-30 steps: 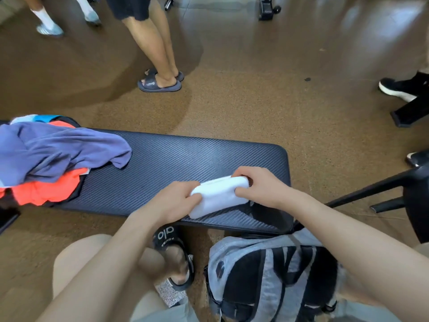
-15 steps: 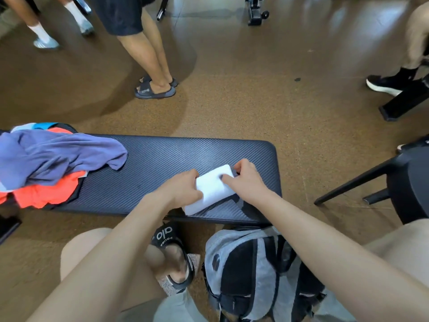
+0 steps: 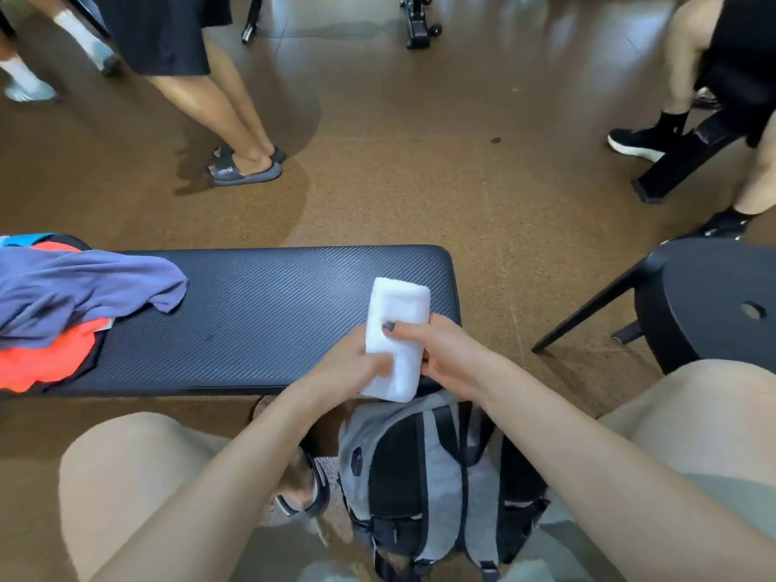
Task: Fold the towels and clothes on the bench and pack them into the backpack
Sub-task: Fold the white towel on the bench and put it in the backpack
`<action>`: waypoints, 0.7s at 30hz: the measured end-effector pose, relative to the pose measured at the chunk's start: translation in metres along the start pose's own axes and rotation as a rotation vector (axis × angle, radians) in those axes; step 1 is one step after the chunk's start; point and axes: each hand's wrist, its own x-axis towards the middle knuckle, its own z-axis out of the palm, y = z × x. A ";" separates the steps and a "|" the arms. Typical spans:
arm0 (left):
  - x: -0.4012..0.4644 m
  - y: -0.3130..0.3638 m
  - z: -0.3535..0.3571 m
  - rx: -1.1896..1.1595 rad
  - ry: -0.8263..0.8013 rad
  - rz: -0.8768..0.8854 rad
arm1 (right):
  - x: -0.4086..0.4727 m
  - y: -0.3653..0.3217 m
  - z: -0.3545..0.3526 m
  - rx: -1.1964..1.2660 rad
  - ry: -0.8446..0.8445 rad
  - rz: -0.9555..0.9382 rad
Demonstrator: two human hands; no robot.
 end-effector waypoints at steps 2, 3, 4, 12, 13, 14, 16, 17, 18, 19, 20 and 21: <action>-0.004 -0.012 0.011 0.187 0.043 0.041 | -0.009 -0.004 -0.016 -0.091 0.132 -0.086; -0.008 -0.018 0.016 0.307 0.064 0.061 | -0.013 -0.006 -0.025 -0.134 0.208 -0.124; -0.012 -0.025 0.022 0.426 0.060 0.095 | -0.018 -0.007 -0.035 -0.163 0.282 -0.154; -0.017 -0.041 0.060 0.916 0.044 0.444 | -0.042 0.004 -0.080 -0.104 0.578 -0.297; -0.017 -0.041 0.067 0.997 0.053 0.446 | -0.046 0.007 -0.080 -0.105 0.599 -0.312; -0.018 -0.041 0.075 1.078 0.076 0.449 | -0.048 0.009 -0.082 -0.118 0.617 -0.325; -0.019 -0.045 0.088 1.140 0.127 0.421 | -0.051 0.015 -0.085 -0.136 0.643 -0.347; -0.019 -0.046 0.092 1.125 0.132 0.398 | -0.052 0.018 -0.086 -0.139 0.653 -0.354; -0.019 -0.045 0.094 1.106 0.119 0.378 | -0.053 0.021 -0.087 -0.146 0.666 -0.356; -0.017 -0.046 0.095 1.079 0.089 0.354 | -0.055 0.023 -0.087 -0.150 0.682 -0.356; -0.016 -0.046 0.095 1.031 0.039 0.319 | -0.056 0.024 -0.088 -0.153 0.698 -0.353; -0.016 -0.046 0.093 0.949 -0.037 0.266 | -0.057 0.025 -0.089 -0.154 0.711 -0.352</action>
